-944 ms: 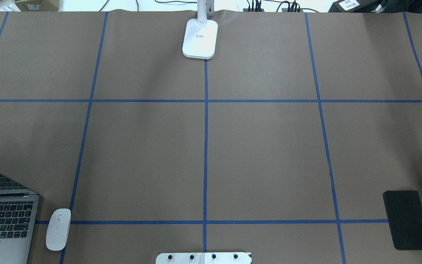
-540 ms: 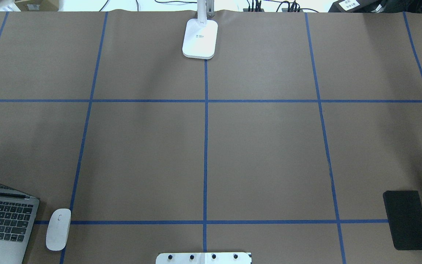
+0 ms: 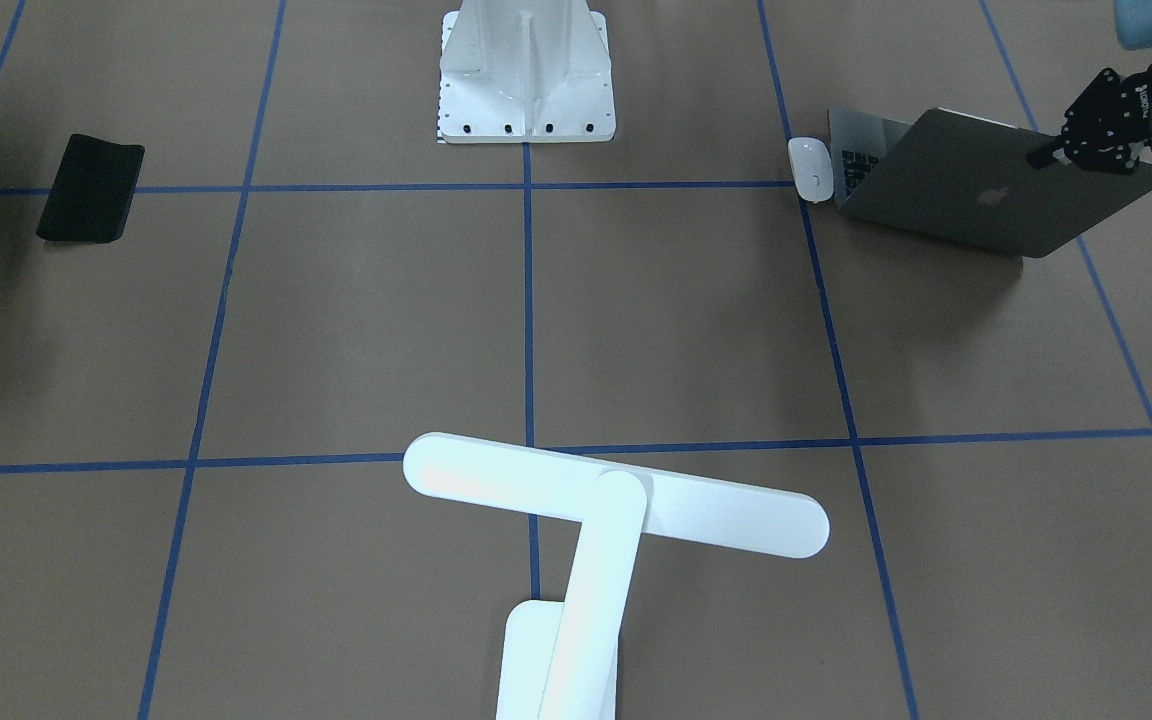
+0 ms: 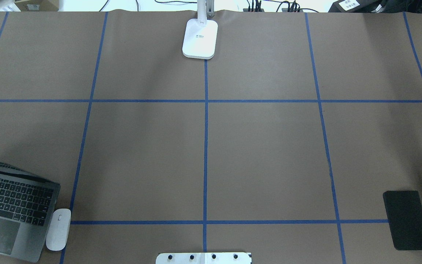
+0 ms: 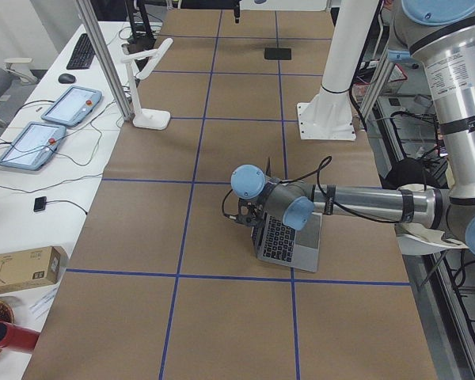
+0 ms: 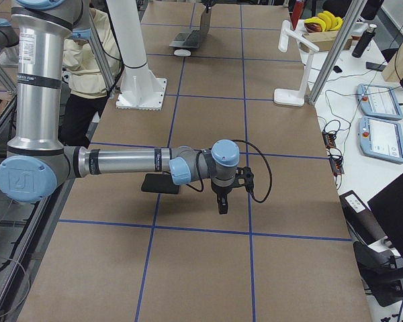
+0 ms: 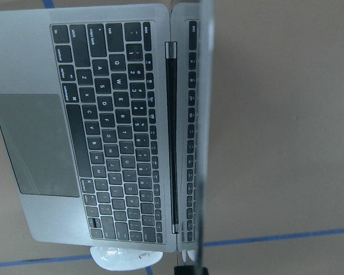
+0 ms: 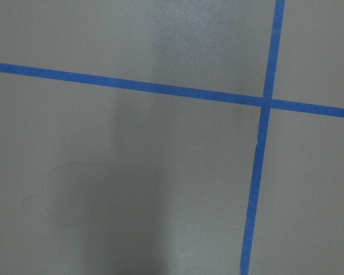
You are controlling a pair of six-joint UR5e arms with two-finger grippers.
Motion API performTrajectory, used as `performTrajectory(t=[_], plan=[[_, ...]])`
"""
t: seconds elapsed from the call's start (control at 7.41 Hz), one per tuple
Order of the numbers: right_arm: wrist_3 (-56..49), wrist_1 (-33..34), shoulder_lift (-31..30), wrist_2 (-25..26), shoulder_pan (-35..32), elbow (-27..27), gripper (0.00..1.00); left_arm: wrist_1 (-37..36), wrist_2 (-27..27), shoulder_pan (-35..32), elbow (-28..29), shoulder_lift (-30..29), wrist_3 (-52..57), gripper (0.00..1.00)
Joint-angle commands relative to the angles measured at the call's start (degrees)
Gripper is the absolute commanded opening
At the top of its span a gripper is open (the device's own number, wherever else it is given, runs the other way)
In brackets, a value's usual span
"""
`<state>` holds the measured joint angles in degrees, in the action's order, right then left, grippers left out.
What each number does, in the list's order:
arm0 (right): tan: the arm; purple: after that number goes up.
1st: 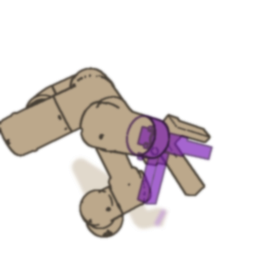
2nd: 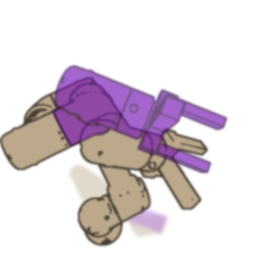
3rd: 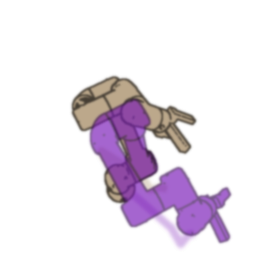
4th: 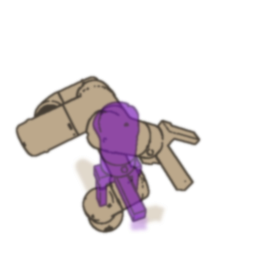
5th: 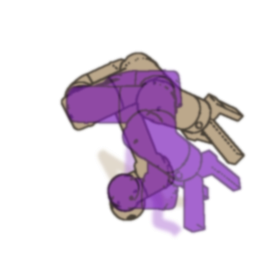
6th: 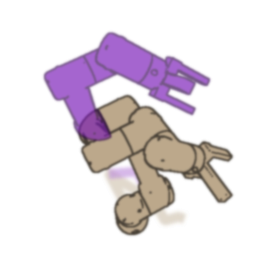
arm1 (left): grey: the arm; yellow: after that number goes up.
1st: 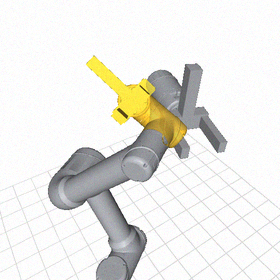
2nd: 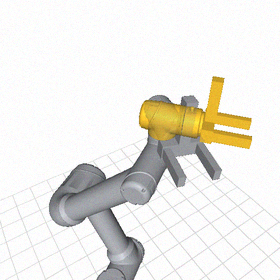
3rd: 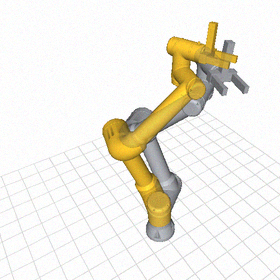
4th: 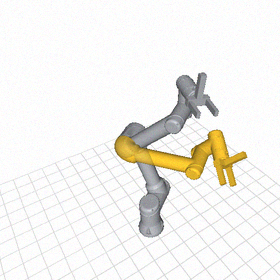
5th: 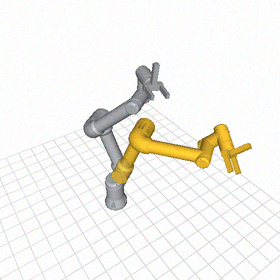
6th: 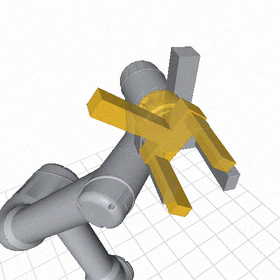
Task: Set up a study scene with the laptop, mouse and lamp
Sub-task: 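Drag the laptop with the left gripper toward the white lamp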
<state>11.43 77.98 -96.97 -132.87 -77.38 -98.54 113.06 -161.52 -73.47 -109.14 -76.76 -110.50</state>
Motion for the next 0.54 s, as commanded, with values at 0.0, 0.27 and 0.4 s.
performTrajectory(t=[0.0,0.27,0.4], plan=[[0.0,0.07,-0.76,-0.02,-0.06,0.01,1.0,-8.08,0.06,-0.53,0.07,-9.85,-0.15,0.0],[-0.09,-0.02,-1.99,-0.02,-0.06,-0.07,1.0,-15.47,0.41,-0.71,0.25,-19.26,-0.15,0.0],[-0.17,0.07,-2.34,-0.02,-0.06,-0.16,1.0,-20.03,0.85,-0.71,0.42,-24.27,-0.15,0.0]])
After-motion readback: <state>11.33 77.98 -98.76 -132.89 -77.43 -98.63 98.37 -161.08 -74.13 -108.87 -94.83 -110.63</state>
